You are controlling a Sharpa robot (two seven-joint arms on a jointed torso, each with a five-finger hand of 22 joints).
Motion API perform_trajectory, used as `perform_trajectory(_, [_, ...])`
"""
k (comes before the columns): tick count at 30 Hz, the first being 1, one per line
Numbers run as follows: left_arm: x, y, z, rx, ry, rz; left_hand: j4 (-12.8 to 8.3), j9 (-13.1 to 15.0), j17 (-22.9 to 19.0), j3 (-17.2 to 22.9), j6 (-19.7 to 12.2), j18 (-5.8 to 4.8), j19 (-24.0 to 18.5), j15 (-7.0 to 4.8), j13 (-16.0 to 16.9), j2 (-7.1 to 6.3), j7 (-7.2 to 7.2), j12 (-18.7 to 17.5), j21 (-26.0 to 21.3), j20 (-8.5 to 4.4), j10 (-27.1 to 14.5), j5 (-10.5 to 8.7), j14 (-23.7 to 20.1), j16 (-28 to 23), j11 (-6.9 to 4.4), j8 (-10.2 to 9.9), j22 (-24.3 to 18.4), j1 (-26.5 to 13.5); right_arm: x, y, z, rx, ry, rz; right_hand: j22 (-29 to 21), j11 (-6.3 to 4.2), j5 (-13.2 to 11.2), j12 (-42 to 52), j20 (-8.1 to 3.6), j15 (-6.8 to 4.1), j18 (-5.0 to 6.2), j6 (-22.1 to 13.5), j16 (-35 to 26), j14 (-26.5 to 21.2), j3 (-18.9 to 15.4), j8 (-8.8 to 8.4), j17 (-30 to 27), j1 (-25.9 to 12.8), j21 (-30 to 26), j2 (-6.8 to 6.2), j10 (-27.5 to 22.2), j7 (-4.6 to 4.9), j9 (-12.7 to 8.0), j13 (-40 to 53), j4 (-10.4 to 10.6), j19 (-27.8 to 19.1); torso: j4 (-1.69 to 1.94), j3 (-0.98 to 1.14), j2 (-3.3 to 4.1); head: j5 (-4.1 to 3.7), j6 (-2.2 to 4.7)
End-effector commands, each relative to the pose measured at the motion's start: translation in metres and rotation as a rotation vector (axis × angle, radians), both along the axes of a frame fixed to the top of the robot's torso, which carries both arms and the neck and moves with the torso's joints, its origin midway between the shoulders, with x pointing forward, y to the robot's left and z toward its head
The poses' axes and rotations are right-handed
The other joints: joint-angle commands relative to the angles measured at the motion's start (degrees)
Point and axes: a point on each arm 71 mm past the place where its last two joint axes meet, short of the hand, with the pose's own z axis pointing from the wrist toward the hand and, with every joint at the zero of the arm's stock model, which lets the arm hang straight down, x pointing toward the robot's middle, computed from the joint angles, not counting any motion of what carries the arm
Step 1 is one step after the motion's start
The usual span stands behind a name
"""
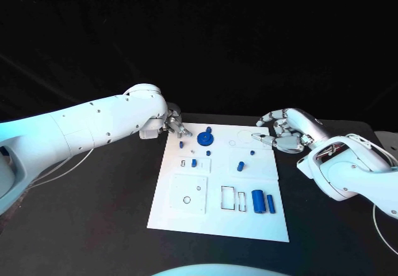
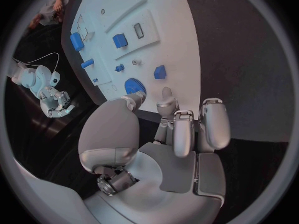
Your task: Assemble the parts on the task board
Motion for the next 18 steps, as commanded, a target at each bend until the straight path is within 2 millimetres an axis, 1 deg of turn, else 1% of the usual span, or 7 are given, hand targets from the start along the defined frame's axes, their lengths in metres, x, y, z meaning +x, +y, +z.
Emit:
perform_trajectory(1, [-0.0016,-0.0016,-0.0039,0.008,0.044,-0.021,0.04,-0.08,14.15,-0.34,0.12,-0.12,-0.06,0.42,-0.05,0.38,0.41,-0.20,0.05,0.26,-0.39,0.01,5.69,0.14,-0.04,-0.19,-0.04,0.00,-0.0005,0.0010,0.0002,0.000,-0.009,0.004,6.69,0.01,0.11,-0.20,0.00,-0.25,1.14,-0.36,-0.28,5.66,-0.35,0.33,13.90,-0.45,-0.26,0.27,-0.29,0.15,-0.10,2.75,-0.04,-0.30,0.01,0.07,0.04,0.05,-0.16])
perform_trajectory(2, [-0.0017,-0.0014,-0.0045,0.011,0.049,-0.022,0.04,-0.08,14.15,-0.34,0.12,-0.12,-0.06,0.42,-0.05,0.38,0.41,-0.20,0.05,0.26,-0.39,0.01,5.69,0.14,-0.04,-0.19,-0.04,0.00,-0.0005,0.0010,0.0003,0.000,-0.010,0.004,6.59,0.01,0.18,-0.24,0.00,-0.25,1.17,-0.37,-0.31,5.64,-0.34,0.34,13.83,-0.44,-0.43,0.28,-0.33,0.15,-0.10,2.71,-0.05,-0.39,0.00,0.11,0.06,0.14,-0.20])
perform_trajectory(6, [-0.0022,0.0000,-0.0060,0.023,0.061,-0.026,0.03,-0.17,14.16,-0.50,0.11,-0.10,-0.12,0.44,-0.34,0.45,0.44,-0.41,0.00,0.28,-0.58,0.00,5.70,0.15,-0.02,-0.28,-0.14,-0.06,-0.0006,0.0010,0.0004,0.001,-0.011,0.003,6.59,0.01,0.18,-0.24,0.00,-0.25,1.17,-0.37,-0.31,5.64,-0.34,0.34,13.83,-0.44,-0.43,0.28,-0.33,0.15,-0.10,2.71,-0.05,-0.39,0.06,0.13,0.04,0.08,-0.24])
perform_trajectory(9, [-0.0025,0.0006,-0.0064,0.026,0.064,-0.028,0.03,-0.17,14.16,-0.50,0.11,-0.10,-0.12,0.44,-0.34,0.45,0.44,-0.41,0.00,0.28,-0.58,0.00,5.70,0.15,-0.02,-0.28,-0.14,-0.06,-0.0005,0.0008,0.0004,0.001,-0.011,0.003,6.59,0.01,0.18,-0.24,0.00,-0.25,1.17,-0.37,-0.31,5.64,-0.34,0.34,13.83,-0.44,-0.43,0.28,-0.33,0.15,-0.10,2.71,-0.05,-0.39,0.11,0.09,0.02,0.10,-0.30])
perform_trajectory(13, [-0.0037,0.0002,-0.0069,0.031,0.072,-0.035,0.03,-0.21,14.21,-0.57,0.12,-0.11,-0.11,0.46,-0.39,0.50,0.45,-0.45,0.01,0.29,-0.62,0.00,5.71,0.17,0.00,-0.32,-0.10,-0.09,-0.0004,0.0011,0.0004,0.001,-0.012,0.003,6.59,0.01,0.18,-0.24,0.00,-0.25,1.17,-0.37,-0.31,5.64,-0.34,0.34,13.83,-0.44,-0.43,0.28,-0.33,0.15,-0.10,2.71,-0.05,-0.39,0.02,0.08,0.01,0.28,-0.41])
perform_trajectory(18, [-0.0048,-0.0007,-0.0076,0.037,0.085,-0.044,-0.02,-0.26,14.23,-0.61,0.17,-0.13,-0.07,0.46,-0.39,0.59,0.44,-0.44,0.06,0.31,-0.63,0.01,5.72,0.19,0.00,-0.35,-0.01,-0.02,-0.0002,0.0012,0.0003,0.001,-0.012,0.003,6.59,0.01,0.18,-0.24,0.00,-0.25,1.17,-0.37,-0.31,5.64,-0.34,0.34,13.83,-0.44,-0.43,0.28,-0.33,0.15,-0.10,2.71,-0.05,-0.39,0.03,0.07,-0.04,0.24,-0.48])
